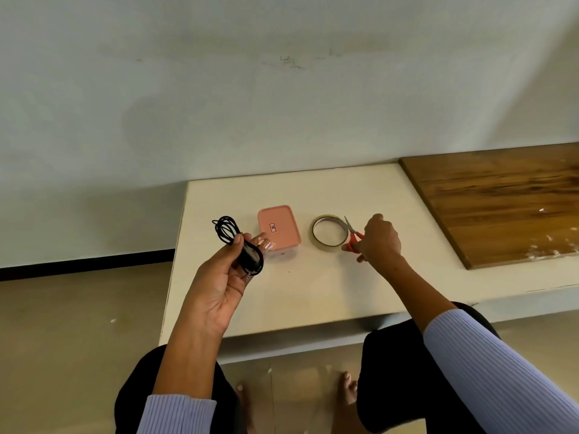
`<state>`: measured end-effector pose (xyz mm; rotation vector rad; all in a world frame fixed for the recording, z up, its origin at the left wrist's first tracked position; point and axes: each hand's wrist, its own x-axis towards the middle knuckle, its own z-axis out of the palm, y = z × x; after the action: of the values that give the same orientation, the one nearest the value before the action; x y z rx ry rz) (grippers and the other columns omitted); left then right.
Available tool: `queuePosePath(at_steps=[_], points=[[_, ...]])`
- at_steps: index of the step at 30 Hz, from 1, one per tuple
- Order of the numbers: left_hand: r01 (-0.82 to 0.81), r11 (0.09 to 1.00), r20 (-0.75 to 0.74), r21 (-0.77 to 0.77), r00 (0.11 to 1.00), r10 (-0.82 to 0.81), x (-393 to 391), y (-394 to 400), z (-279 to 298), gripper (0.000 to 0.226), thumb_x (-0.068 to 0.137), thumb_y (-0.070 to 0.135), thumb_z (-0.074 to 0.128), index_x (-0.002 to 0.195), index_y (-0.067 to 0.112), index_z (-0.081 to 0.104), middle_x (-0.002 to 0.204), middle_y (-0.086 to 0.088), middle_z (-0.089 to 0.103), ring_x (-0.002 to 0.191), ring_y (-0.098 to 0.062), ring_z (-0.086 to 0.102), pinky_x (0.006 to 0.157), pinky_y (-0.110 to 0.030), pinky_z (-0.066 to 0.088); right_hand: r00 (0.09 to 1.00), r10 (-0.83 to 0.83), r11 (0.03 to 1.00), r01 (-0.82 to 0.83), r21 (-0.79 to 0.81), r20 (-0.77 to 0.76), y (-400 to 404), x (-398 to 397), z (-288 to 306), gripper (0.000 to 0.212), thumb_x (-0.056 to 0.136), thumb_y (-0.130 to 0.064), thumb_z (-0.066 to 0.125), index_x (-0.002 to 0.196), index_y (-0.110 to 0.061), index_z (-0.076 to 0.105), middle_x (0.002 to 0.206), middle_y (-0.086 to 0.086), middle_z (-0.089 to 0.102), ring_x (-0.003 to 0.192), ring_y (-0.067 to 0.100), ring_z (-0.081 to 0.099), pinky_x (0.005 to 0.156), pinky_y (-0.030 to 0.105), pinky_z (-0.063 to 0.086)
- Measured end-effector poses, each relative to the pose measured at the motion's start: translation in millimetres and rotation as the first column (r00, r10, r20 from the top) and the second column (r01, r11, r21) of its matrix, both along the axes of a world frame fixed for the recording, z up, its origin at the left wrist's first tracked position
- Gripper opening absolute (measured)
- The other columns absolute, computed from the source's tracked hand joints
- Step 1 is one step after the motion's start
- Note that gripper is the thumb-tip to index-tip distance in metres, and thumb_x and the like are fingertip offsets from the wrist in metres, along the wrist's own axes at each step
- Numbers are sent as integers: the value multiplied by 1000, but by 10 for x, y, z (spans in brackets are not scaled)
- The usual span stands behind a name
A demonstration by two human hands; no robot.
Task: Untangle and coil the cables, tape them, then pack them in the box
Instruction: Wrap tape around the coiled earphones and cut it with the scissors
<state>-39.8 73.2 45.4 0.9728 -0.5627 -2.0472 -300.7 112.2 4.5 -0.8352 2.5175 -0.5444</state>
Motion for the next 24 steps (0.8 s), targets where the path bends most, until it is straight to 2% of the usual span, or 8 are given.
queuePosePath(at_steps=[4,6,9,14,16,17,20,24], points=[[8,1000,-23,25,1000,-7,22,-25,-37,16,64,19,76,75,8,74,133,-26,52,120,-32,55,94,-39,49,988,60,992,-43,116,-141,23,22,32,37,73,-31,79,90,-2,63,80,9,69,72,24,69,70,33,57],[24,1000,-19,13,1000,-24,47,-47,-73,37,45,23,92,74,9,76,132,-25,53,117,-32,58,91,-38,51,987,82,987,-62,145,-138,12,33,35,30,76,-21,77,92,0,63,85,11,69,78,25,69,74,35,58],[48,999,-1,-1,999,-48,46,-49,-94,57,26,26,98,75,8,75,130,-25,55,112,-31,62,89,-38,53,992,76,986,-59,156,-105,2,22,34,23,74,-13,78,87,-2,62,87,12,69,81,27,69,73,35,57],[57,998,-2,33,998,-57,-8,-10,-51,28,49,19,85,72,8,75,124,-26,59,106,-30,65,81,-35,57,997,41,993,-35,113,-59,-21,-35,37,26,73,-14,79,73,-5,55,76,8,67,73,23,67,64,30,54],[74,997,-15,26,997,-74,-18,-5,-44,42,38,18,93,74,7,74,118,-26,62,102,-30,67,75,-34,59,996,48,991,-38,130,-73,-25,-44,31,28,75,-7,76,66,-7,49,73,7,68,65,20,65,56,27,50],[77,997,-17,28,997,-77,-22,3,-32,46,34,18,94,74,6,74,114,-25,65,99,-29,68,71,-33,59,994,56,990,-42,136,-96,-33,-45,20,27,75,-3,74,66,-7,48,76,7,69,67,20,66,56,27,49],[69,997,-8,44,998,-68,-48,10,-6,32,44,16,83,72,6,73,107,-25,67,92,-28,71,64,-30,59,989,60,989,-40,145,-135,-58,-47,15,22,75,1,72,75,-9,52,86,10,69,79,25,68,63,29,50],[65,996,-20,58,998,-64,-77,21,6,33,51,16,80,79,3,70,105,-26,68,91,-29,71,65,-31,59,985,64,985,-36,172,-162,-74,-80,39,19,75,-1,74,84,-6,59,82,7,63,80,23,65,63,27,47]])
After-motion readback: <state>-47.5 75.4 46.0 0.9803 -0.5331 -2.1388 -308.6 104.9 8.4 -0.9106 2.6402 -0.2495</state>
